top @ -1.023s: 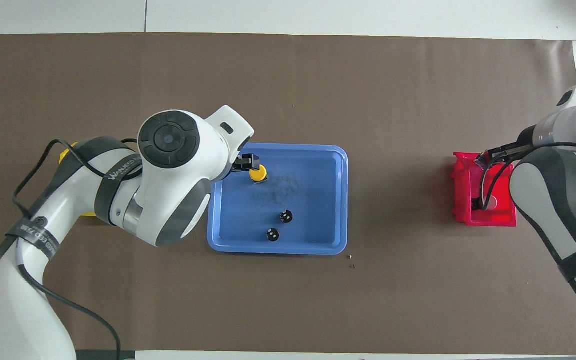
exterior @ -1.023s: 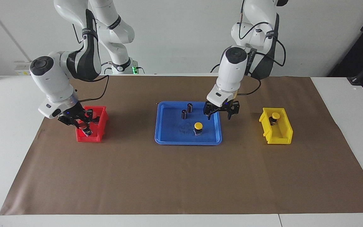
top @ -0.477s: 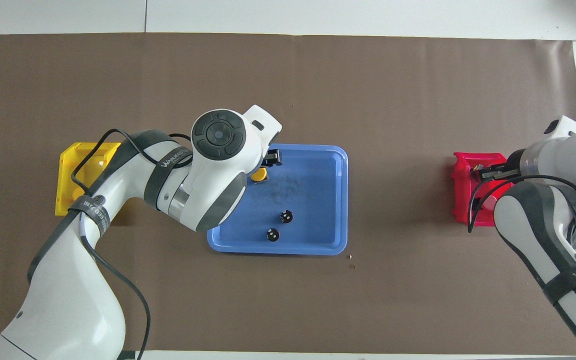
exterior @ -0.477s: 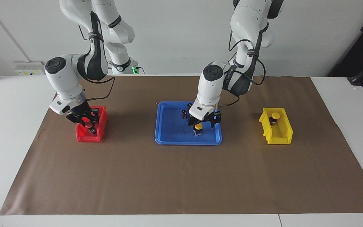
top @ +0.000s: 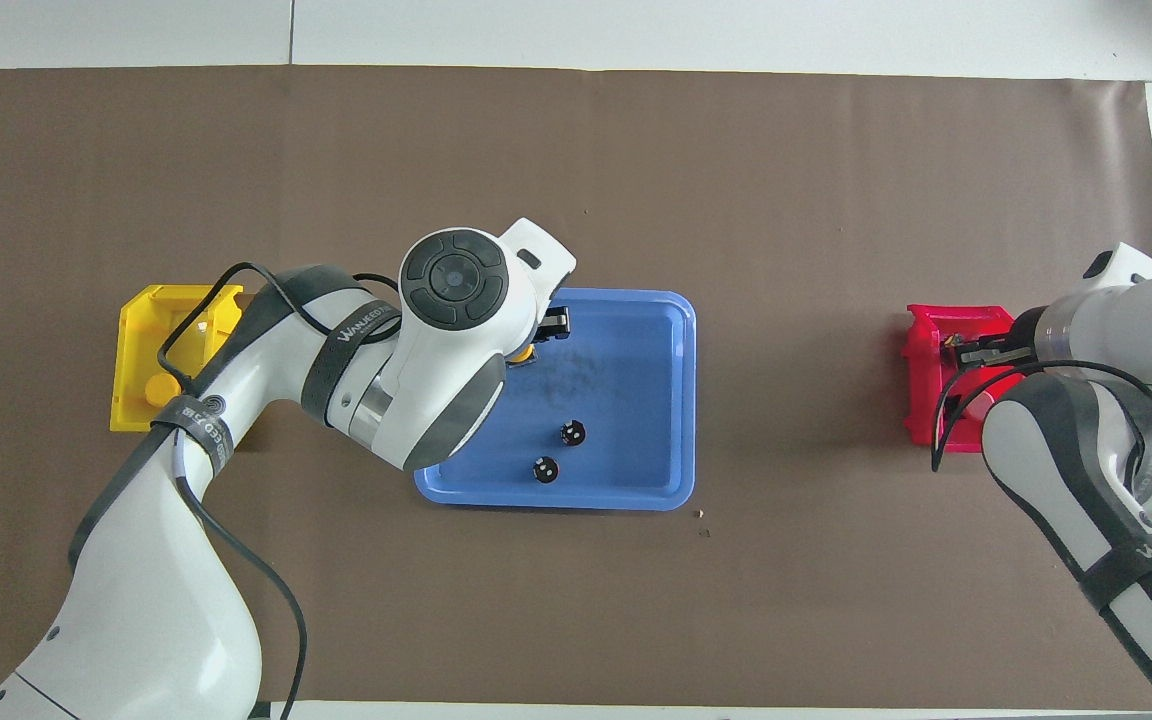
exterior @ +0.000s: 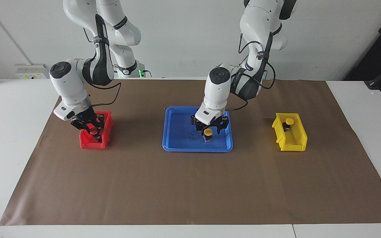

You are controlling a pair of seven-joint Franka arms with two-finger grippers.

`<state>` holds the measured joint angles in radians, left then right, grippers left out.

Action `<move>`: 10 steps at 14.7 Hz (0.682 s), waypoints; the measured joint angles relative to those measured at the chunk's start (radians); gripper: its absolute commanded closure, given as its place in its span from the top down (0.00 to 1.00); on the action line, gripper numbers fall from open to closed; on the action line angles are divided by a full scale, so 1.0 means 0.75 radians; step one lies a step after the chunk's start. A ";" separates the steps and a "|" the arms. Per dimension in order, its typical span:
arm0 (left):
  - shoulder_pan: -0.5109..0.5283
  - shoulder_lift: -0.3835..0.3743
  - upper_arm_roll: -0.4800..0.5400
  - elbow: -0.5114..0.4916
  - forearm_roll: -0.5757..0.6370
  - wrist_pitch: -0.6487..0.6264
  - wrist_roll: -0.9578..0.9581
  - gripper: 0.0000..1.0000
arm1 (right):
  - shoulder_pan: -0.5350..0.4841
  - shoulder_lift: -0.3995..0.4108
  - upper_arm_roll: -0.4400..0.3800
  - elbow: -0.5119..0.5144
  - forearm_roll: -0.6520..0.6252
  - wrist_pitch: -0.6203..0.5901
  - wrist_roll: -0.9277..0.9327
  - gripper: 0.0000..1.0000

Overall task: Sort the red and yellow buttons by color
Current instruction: 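Grasp the last yellow button with the left gripper in the tray, then drop the yellow button into the yellow bin while the right gripper withdraws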

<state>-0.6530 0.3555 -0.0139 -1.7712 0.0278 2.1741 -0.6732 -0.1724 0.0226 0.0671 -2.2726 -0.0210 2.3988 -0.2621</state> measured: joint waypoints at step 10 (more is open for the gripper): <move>-0.012 0.005 0.000 -0.007 0.000 -0.001 -0.009 0.01 | 0.000 -0.001 0.005 0.173 0.000 -0.238 0.000 0.99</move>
<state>-0.6623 0.3595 -0.0141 -1.7766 0.0278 2.1736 -0.6801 -0.1721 0.0216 0.0708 -2.1427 -0.0210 2.2201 -0.2624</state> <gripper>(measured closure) 0.586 0.088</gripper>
